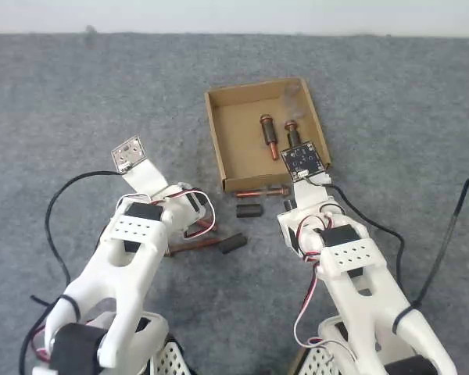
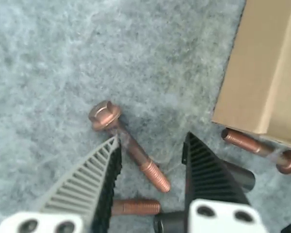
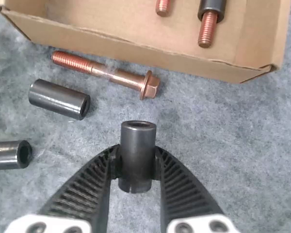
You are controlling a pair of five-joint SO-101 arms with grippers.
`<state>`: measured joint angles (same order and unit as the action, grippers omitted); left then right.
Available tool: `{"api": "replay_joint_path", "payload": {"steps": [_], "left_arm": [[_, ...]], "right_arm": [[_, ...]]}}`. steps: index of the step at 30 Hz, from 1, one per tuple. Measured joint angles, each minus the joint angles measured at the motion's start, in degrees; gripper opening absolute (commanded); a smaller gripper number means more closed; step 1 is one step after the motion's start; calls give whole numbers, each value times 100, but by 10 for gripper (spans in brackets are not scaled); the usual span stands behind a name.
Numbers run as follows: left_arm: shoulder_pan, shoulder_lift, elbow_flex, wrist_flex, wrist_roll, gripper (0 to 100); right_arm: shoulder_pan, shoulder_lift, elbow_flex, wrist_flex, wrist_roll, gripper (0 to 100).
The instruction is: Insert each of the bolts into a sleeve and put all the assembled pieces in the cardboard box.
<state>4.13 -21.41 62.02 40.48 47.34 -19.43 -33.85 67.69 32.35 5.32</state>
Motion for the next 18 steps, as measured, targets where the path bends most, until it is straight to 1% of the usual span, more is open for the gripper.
{"api": "replay_joint_path", "payload": {"steps": [3,7,11,13,14,17,18], "left_arm": [[0,404,-44,9,220,198],[-35,1222,-563,167,316,198],[-202,1644,-993,378,475,197],[-211,1705,-1064,413,492,165],[-211,1705,-1064,413,492,134],[-211,1705,-1081,413,492,4],[-211,1705,-1081,413,492,8]], "right_arm": [[0,0,0,0,0,7],[0,0,0,0,0,7],[0,0,0,0,0,7],[0,0,0,0,0,7],[0,0,0,0,0,7],[0,0,0,0,0,7],[0,0,0,0,0,7]]}}
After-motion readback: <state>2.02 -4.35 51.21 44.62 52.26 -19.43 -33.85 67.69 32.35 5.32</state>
